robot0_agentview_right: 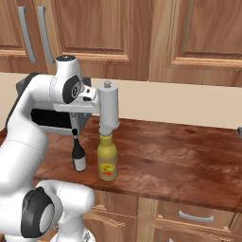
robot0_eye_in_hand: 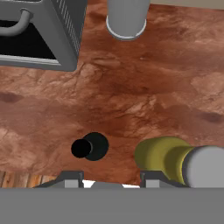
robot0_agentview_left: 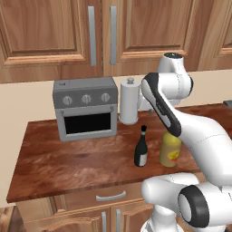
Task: There is a wine glass and glass cup on the dining counter. Place the wine bottle next to the wine glass and the juice bottle next to the glass cup.
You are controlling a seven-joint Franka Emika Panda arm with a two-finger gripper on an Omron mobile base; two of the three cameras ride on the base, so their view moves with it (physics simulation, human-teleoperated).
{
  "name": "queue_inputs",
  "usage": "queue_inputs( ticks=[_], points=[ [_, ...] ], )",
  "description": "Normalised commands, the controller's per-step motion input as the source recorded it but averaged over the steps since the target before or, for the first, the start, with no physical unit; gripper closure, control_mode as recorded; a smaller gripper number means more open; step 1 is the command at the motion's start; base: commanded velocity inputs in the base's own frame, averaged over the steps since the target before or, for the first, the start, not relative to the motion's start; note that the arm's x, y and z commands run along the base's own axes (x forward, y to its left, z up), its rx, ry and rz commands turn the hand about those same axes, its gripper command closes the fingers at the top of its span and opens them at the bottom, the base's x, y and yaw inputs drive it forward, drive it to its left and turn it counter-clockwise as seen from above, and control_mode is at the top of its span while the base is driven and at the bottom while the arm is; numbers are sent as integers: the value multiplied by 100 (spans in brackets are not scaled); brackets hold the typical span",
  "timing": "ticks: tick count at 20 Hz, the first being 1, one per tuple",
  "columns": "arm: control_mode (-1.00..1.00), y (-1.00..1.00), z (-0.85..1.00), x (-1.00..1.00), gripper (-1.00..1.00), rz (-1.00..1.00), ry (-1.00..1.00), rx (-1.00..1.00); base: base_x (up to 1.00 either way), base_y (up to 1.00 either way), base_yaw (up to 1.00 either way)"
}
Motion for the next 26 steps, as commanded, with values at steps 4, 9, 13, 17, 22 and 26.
queue_inputs(
  ticks=[4,9,13,17,22,26],
  points=[
    [-100,-10,0,0,-100,0,0,0,0,0,0],
    [-100,-24,0,0,-100,-2,5,0,0,0,0],
    [-100,-38,0,0,-100,0,8,-1,0,0,0],
    [-100,-39,0,2,-100,0,8,-6,0,0,0],
    [-100,-38,-1,3,-100,0,6,-4,0,0,0],
    [-100,-37,-9,0,-100,-4,0,0,0,0,0]
  ],
)
